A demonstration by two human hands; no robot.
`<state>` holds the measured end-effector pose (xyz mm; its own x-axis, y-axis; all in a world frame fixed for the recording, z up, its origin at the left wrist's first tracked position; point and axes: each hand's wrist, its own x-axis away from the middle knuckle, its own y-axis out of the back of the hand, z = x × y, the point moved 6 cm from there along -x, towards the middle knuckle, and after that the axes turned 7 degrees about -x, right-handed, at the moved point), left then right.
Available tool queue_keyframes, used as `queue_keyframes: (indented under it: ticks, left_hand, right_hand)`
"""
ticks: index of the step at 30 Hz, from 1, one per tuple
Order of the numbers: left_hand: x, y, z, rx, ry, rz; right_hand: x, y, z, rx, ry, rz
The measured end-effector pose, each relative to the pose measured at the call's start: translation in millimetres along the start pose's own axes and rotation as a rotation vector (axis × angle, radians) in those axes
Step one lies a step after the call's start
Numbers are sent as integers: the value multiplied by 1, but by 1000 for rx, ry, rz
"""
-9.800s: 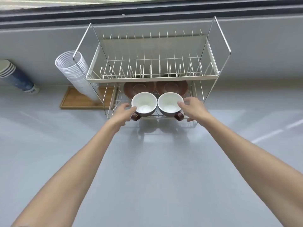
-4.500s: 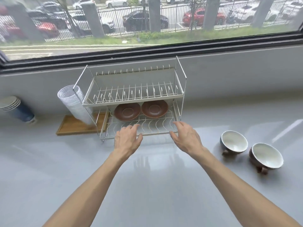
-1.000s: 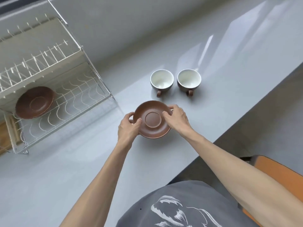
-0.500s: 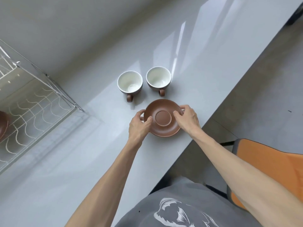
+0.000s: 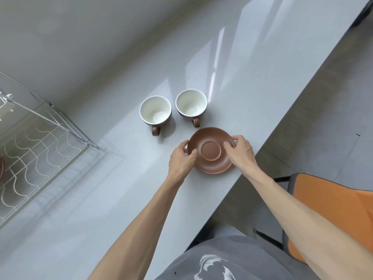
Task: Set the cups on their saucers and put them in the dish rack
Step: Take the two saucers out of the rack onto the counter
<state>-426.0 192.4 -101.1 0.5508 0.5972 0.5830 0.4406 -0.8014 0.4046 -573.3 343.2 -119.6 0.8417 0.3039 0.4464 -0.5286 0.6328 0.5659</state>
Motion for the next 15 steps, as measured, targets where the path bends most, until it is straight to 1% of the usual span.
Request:
queue_keyframes:
  ticks: [11,15]
  left_hand:
    - [0,4,3,-48,-4,30]
    - [3,11,6,-78,3,67]
  right_hand:
    - [4,-4,-1,20,6,-19]
    - [9,-4,4,113,40,-25]
